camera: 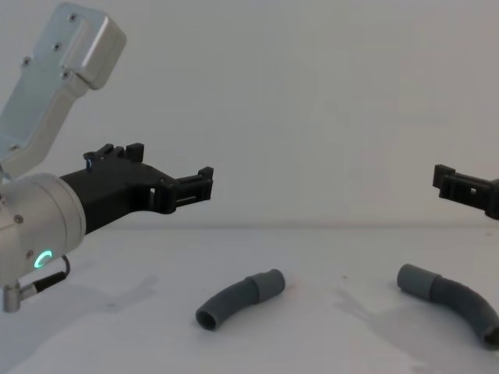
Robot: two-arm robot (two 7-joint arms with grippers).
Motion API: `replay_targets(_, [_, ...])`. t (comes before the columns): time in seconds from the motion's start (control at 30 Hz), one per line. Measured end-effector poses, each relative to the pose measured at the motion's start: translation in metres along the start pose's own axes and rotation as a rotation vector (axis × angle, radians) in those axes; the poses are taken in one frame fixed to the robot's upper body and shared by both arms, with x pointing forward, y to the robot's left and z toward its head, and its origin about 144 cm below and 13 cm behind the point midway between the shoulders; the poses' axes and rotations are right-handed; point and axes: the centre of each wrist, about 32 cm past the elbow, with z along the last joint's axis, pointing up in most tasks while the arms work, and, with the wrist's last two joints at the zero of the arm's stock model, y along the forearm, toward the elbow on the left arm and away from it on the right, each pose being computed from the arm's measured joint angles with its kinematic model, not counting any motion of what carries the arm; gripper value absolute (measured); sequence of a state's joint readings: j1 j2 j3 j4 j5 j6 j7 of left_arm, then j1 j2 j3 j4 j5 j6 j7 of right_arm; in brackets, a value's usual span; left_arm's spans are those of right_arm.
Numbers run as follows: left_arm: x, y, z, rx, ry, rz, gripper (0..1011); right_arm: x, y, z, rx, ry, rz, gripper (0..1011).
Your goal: Use both hands to pick up one end of the pipe from the table, align the ends, and insert them.
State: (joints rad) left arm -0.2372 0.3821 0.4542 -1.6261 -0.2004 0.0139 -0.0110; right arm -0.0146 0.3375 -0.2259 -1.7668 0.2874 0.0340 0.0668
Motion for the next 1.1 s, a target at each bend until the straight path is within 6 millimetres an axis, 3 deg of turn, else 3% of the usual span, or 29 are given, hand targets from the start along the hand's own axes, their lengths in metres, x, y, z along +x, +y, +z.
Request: replay_targets(1.1, [0.0000,0.0000,0.0000,0.000,0.000,0.000,1001,0.0000,0.0000,0.0000,0.000,0.000,0.000,1000])
